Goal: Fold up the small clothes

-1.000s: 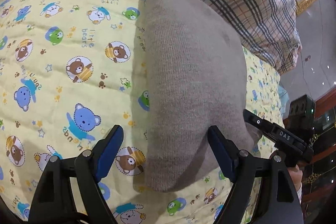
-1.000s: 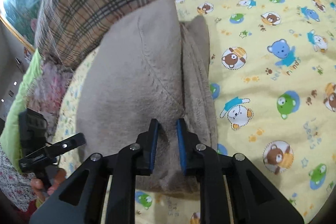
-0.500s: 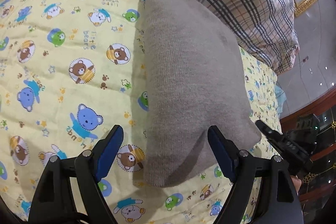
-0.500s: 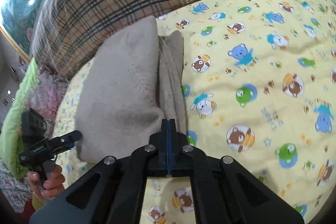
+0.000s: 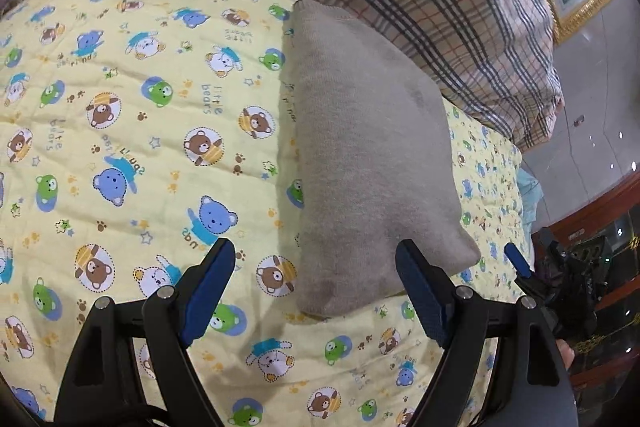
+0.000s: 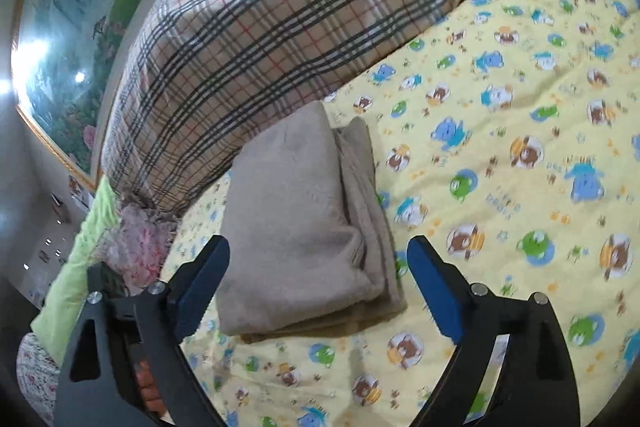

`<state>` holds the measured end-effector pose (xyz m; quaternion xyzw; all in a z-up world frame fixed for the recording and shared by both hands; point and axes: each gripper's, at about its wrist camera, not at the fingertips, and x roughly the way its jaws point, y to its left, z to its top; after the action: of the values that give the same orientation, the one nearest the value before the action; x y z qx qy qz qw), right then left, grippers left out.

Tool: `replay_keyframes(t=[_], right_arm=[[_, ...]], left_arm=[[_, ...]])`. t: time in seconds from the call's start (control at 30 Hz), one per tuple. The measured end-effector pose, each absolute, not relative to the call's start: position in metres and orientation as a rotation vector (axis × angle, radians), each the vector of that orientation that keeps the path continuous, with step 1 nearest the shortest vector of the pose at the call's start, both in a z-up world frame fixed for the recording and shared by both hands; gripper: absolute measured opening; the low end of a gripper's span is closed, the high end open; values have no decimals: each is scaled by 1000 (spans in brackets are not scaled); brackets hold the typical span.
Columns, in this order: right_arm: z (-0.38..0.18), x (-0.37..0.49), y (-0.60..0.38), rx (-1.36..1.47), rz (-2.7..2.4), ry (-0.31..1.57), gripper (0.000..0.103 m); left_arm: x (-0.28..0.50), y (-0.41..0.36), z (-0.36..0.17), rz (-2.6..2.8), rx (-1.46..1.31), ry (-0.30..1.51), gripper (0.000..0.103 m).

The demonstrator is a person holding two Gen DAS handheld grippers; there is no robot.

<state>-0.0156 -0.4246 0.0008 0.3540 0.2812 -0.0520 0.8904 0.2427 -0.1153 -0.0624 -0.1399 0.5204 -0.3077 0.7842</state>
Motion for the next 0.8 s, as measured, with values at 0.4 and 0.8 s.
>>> replay_keyframes(t=[0.4,0.8], right_arm=[[-19,80,-433,601,-26,717,91],[-81,131,-442,711,109,903,90]], left_arm=[[296,-150,-96,-747,-338,1229,83],[318,-198,-118,-803,-319,1217,102]])
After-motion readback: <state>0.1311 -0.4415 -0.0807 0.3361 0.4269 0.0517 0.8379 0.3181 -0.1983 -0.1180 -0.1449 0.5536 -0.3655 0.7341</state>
